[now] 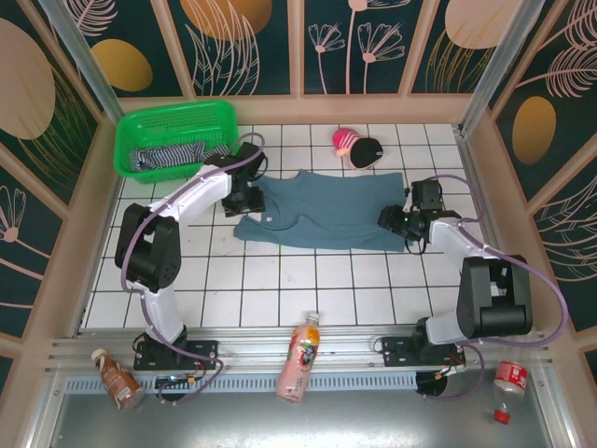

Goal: Fold and stack the tank tops

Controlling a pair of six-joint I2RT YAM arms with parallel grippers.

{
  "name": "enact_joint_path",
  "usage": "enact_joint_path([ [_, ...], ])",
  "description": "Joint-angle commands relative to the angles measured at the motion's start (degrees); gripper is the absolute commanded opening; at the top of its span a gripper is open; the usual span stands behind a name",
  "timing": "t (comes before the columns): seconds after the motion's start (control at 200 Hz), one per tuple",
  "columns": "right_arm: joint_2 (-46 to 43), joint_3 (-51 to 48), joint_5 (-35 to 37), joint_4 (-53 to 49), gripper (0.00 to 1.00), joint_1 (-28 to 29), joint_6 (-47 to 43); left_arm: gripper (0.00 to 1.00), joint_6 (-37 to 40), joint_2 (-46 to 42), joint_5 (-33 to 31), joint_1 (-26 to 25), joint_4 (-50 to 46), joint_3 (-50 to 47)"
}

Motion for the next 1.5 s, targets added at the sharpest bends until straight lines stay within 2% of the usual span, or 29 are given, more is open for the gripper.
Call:
enact_joint_path([
  [0.0,1.15,0.66,-2.28,1.46,0.54,-0.25,2.31,0.59,-2.35,1.95,5.38,-4.86,0.47,2.55],
  [0.155,-1.17,-0.42,1.10,-2.67,0.54,-0.41,2.61,0.59,-3.39,7.04,9.75,-7.86,7.95,4.21],
  [0.265,-3.57,-2.23,4.78,-6.33,0.52,-2.13,2.31,0.58,-2.14,11.53,9.77,-8.40,8.24,8.27],
  [0.525,-0.06,-2.51,3.46,-7.33,0.41,-4.60,0.35,0.58,-1.05,15.97,13.58,-8.67,12.51,8.43],
  [0.655,1.70,-2.68,2.58,-7.02,0.35,-4.43,0.02,0.58,-0.09,16.60,12.50,-8.67,12.08,6.64],
  [0.886,2.19,-3.98,6.30,-8.91,0.33,-3.81,0.57,0.58,1.02,16.64,11.71,-8.72,12.51,3.97],
  [0.996,3.08,-4.43,5.55,-8.21,0.31,-3.37,0.29,0.58,1.31,17.29,11.62,-8.67,12.50,3.90],
  [1.136,3.15,-4.70,4.77,-6.51,0.22,-3.24,0.55,0.58,1.48,17.39,11.45,-8.66,12.60,3.40],
  [1.261,2.63,-3.91,7.53,-8.56,0.09,-3.04,0.29,0.58,2.05,17.44,10.53,-8.66,12.32,1.96],
  [1.496,0.56,-3.93,11.76,-11.41,0.01,-3.74,2.73,0.58,3.24,17.87,5.99,-7.56,11.56,-1.73],
])
